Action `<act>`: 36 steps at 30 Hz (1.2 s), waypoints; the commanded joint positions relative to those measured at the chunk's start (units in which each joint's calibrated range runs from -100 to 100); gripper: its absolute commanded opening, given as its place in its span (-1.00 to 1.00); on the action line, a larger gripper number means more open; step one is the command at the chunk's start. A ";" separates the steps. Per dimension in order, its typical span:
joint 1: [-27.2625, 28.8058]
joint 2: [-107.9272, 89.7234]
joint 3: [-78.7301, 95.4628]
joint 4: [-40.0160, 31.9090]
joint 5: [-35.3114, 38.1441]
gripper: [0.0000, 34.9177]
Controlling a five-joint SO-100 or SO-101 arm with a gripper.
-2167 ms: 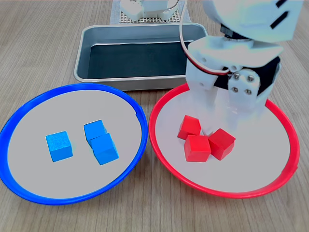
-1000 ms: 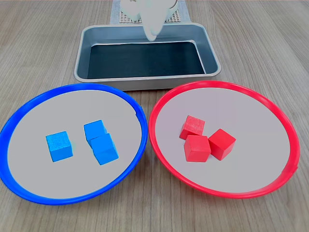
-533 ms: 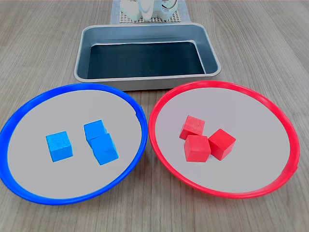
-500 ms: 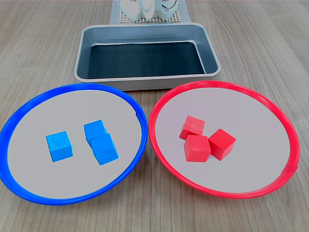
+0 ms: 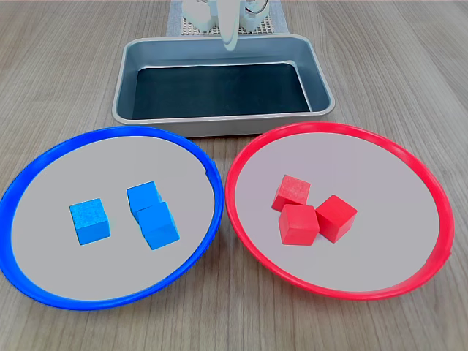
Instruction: Relocate any misplaced blocks to their matching dishes.
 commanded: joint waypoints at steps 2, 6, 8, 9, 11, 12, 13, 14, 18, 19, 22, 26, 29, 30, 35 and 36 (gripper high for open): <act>-0.63 -0.26 -0.20 2.39 -0.34 -0.98; -0.44 -0.26 -0.11 3.96 -0.44 -0.98; -0.35 -0.26 -0.02 4.62 -0.54 -0.98; -0.25 -0.26 0.07 4.87 -0.59 -0.98; -0.25 -0.26 0.35 5.28 -0.68 -0.98; -0.06 -0.26 0.98 5.03 -0.73 -0.98; 0.31 -0.26 1.89 4.54 -0.73 -0.98; 0.78 -0.26 2.53 4.21 -0.59 -0.98; 1.72 -0.26 3.17 4.46 -0.68 -0.98; 1.63 -0.26 3.08 4.54 -0.68 -0.98; 1.44 -0.26 3.08 4.62 -1.03 -0.98; 1.35 -0.26 2.99 4.79 -1.32 -0.98; 1.35 -0.26 2.99 4.79 -1.32 -0.98; 1.35 -0.26 2.99 4.79 -1.32 -0.98; 1.35 -0.26 2.99 4.79 -1.42 -0.98; 1.35 -0.26 2.99 4.79 -1.42 -0.98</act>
